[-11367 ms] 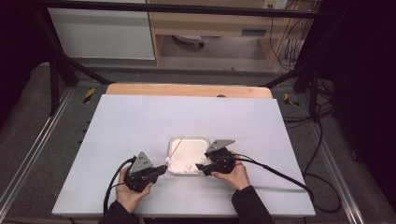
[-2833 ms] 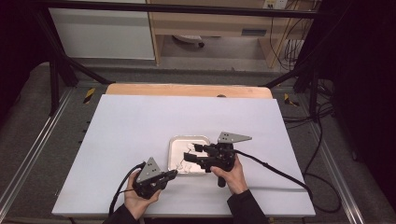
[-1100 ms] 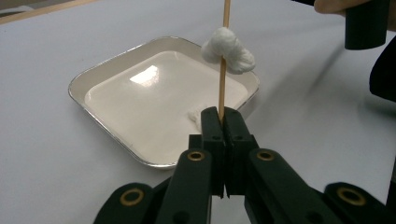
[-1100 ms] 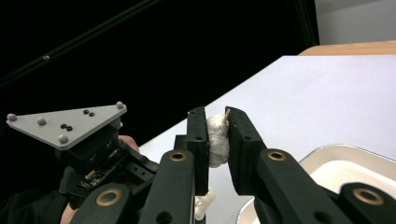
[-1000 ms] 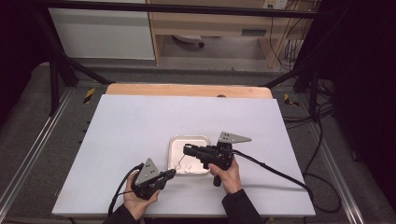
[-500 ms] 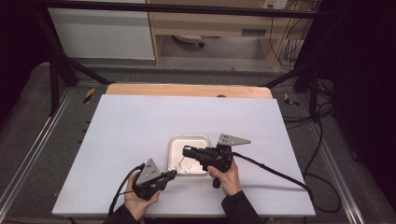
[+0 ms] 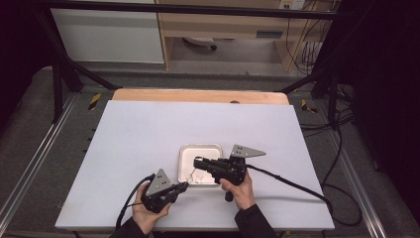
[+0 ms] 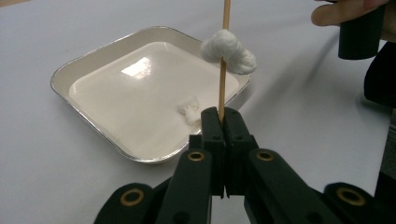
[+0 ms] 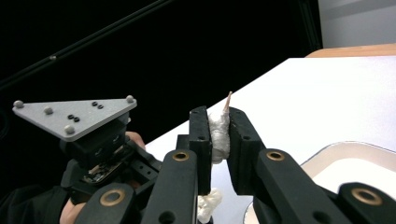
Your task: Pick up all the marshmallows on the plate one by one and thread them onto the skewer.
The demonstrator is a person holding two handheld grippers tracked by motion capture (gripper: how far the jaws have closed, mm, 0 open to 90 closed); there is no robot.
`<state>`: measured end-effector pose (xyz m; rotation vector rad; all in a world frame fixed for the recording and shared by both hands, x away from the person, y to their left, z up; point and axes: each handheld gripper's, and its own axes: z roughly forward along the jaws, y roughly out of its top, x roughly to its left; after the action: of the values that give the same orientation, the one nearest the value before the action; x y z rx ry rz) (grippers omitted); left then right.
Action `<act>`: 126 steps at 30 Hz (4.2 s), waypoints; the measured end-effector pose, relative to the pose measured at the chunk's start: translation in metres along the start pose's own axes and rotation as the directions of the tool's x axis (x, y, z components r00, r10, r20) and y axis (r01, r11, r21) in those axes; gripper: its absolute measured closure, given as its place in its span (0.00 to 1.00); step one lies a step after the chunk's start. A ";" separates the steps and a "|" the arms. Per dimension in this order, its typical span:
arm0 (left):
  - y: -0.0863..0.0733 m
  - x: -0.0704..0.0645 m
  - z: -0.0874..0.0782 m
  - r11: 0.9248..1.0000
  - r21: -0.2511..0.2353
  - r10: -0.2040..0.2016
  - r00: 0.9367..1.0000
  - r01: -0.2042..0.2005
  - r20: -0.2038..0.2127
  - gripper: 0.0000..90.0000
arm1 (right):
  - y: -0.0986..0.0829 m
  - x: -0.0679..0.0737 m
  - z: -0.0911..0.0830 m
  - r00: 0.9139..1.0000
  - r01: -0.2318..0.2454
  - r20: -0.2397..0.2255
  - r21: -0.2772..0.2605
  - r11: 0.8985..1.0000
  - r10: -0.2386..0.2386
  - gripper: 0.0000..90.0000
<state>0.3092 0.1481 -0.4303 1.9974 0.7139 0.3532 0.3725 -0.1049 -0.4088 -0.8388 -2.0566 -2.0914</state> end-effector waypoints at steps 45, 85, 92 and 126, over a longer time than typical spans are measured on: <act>-0.006 0.035 -0.019 0.996 -0.020 -0.086 0.996 0.086 -0.037 0.99 | -0.022 -0.022 0.023 0.927 0.061 0.295 0.489 0.870 -0.230 0.37; -0.005 0.031 -0.015 0.998 -0.009 -0.065 0.998 0.065 -0.016 0.99 | -0.029 -0.019 0.033 0.919 0.124 0.244 0.567 0.814 -0.310 0.88; -0.005 0.029 -0.012 0.999 -0.011 -0.038 0.999 0.038 -0.008 0.99 | -0.015 -0.018 0.018 0.932 0.111 0.248 0.502 0.858 -0.266 0.89; -0.003 0.015 -0.007 0.998 0.011 0.063 0.997 -0.064 0.037 0.99 | 0.053 -0.004 -0.027 0.989 0.075 0.118 0.149 0.986 -0.093 0.91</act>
<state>0.3164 0.1635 -0.4302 2.0363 0.6319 0.3500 0.3902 -0.1365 -0.3610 -0.8959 -2.3138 -1.9468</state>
